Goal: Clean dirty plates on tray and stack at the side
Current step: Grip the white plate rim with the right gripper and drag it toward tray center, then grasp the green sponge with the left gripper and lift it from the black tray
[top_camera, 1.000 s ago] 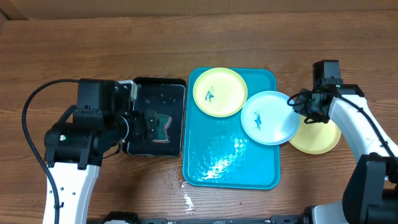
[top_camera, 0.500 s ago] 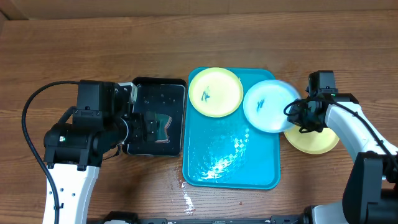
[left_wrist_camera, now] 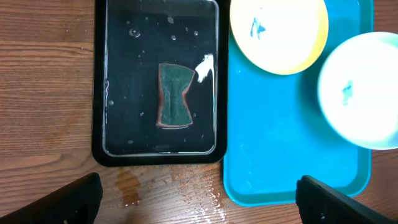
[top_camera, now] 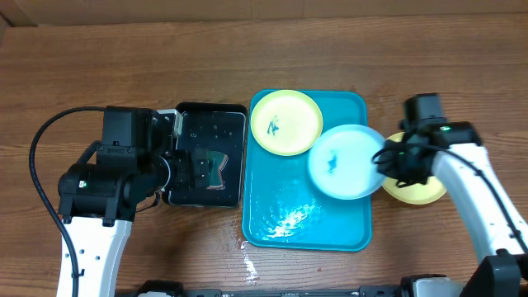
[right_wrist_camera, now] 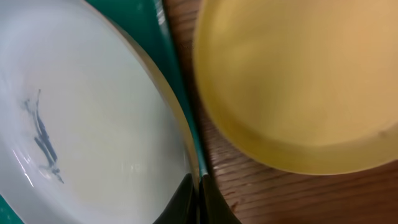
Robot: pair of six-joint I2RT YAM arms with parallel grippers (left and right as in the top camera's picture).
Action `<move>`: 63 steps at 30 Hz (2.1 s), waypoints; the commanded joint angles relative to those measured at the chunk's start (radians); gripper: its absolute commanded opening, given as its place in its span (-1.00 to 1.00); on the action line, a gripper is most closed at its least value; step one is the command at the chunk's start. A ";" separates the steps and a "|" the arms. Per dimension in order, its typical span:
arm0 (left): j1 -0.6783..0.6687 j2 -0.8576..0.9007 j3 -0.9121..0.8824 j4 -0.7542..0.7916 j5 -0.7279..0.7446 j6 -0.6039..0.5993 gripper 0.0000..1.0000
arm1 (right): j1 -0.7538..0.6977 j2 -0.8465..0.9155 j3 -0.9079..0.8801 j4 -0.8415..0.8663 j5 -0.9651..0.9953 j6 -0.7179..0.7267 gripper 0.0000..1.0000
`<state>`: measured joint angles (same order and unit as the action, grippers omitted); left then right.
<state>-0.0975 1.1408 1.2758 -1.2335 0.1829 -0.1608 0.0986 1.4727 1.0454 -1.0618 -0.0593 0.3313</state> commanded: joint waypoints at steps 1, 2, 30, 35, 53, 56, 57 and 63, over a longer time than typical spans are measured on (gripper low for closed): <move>0.002 -0.002 0.002 0.005 -0.007 0.019 1.00 | 0.123 -0.004 -0.089 0.043 -0.052 0.049 -0.92; 0.002 -0.002 0.002 0.005 -0.007 0.019 1.00 | 0.160 -0.004 -0.123 0.072 -0.056 0.079 -0.92; -0.060 0.249 -0.231 0.216 -0.097 -0.160 0.67 | 0.311 -0.223 -0.050 0.097 0.077 0.150 -0.01; -0.080 0.417 -0.232 0.361 -0.142 -0.105 0.50 | 0.311 -0.225 -0.050 0.076 0.077 0.150 -0.01; -0.080 0.645 -0.232 0.513 -0.087 -0.093 -0.92 | 0.311 -0.225 -0.051 0.056 0.077 0.151 -0.02; -0.080 0.644 -0.210 0.476 -0.088 -0.077 -0.92 | 0.311 -0.225 -0.051 0.056 0.077 0.150 -0.02; -0.078 0.643 -0.192 0.451 -0.092 -0.073 -0.92 | 0.311 -0.225 -0.051 0.055 0.078 0.150 -0.02; -0.077 0.635 -0.012 0.252 -0.155 -0.071 -0.91 | 0.307 -0.225 -0.051 0.045 0.150 0.212 -0.03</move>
<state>-0.1753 1.7733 1.1614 -0.9413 0.0692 -0.2527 0.4072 1.2522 0.9817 -1.0145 0.0292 0.4953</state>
